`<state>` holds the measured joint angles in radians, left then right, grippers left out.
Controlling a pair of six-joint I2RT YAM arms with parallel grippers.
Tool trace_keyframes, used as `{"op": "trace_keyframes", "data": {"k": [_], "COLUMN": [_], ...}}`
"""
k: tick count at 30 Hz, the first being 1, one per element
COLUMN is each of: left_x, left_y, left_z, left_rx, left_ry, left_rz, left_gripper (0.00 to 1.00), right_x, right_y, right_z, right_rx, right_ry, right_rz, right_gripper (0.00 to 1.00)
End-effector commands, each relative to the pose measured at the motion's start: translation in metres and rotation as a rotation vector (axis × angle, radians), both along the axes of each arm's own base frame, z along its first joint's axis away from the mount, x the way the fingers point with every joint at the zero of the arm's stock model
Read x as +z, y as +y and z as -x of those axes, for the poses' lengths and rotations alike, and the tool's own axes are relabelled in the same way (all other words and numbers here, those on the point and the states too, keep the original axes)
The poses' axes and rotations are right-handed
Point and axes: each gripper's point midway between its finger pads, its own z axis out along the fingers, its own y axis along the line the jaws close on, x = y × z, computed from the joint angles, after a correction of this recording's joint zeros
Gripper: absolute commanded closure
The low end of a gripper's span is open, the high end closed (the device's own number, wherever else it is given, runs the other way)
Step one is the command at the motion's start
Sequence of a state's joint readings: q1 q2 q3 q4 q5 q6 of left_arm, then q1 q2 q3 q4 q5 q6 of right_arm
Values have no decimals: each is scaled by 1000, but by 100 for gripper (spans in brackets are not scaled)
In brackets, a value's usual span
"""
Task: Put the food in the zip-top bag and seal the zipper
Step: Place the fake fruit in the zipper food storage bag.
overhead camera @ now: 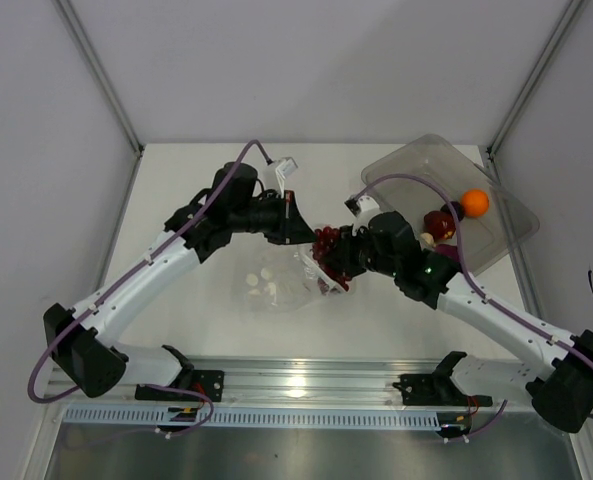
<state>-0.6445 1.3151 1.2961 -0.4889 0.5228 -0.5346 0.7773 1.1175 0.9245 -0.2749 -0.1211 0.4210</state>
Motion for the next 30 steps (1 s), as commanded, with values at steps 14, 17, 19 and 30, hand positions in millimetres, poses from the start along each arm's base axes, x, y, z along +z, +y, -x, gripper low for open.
{"op": "trace_keyframes", "data": {"k": [14,17,19,30], "left_x": [-1,-6,-6,1], "left_y": [16,15,13,4], "left_z": [-17,-24,-28,-3], "left_rx": [108,117,116,13], "left_ry": [-59,-52,-54,-8], "left_rz": [-69,-88,-91,3], "left_gripper": [99,99,100,100], "right_x": [-6,-10,-7,-12], "right_y": [3,-3,-6,7], "right_z": [21,30,36,14], "right_rx": [138,156,173,118], "right_ry": [-71,-83,-92,-27], "right_rz": [247,259,246,279], "right_gripper": [83,83,83,64]}}
